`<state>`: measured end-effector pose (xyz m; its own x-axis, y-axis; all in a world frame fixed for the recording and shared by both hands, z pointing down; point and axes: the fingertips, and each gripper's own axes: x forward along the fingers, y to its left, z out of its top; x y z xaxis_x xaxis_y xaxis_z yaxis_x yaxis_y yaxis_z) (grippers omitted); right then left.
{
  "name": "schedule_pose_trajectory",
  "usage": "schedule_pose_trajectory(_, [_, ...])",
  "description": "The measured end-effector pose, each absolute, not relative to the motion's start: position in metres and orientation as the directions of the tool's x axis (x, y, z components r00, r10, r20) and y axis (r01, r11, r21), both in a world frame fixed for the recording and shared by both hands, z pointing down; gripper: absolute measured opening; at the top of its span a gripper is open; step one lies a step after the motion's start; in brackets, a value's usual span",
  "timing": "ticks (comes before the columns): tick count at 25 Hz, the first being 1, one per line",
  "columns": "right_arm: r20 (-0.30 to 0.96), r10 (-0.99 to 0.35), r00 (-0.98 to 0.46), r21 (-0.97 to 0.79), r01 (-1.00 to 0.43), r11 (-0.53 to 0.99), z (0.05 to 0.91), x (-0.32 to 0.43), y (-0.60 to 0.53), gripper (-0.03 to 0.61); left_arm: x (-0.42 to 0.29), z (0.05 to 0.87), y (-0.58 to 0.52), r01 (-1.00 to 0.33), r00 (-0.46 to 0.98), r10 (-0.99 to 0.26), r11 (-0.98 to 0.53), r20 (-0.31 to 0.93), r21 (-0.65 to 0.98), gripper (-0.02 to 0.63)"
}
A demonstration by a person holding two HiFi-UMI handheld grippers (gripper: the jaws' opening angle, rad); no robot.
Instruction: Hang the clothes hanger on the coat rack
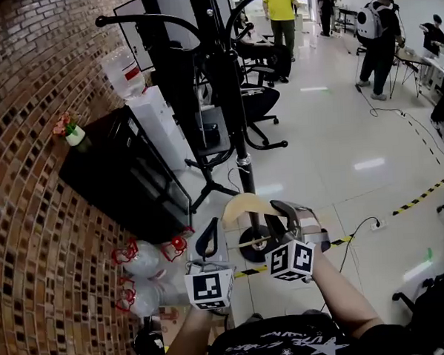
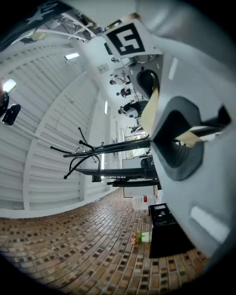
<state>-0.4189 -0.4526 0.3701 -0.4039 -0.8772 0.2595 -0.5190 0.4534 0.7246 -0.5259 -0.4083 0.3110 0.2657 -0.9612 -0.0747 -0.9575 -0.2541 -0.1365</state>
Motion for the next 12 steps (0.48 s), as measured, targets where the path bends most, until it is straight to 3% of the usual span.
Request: schedule_pose_trajectory(12, [0.323, -0.884, -0.337, 0.739, -0.494, 0.458, 0.395, -0.487, -0.476, 0.107, -0.58, 0.324, -0.43, -0.947, 0.31, -0.949, -0.303, -0.06, -0.102, 0.005])
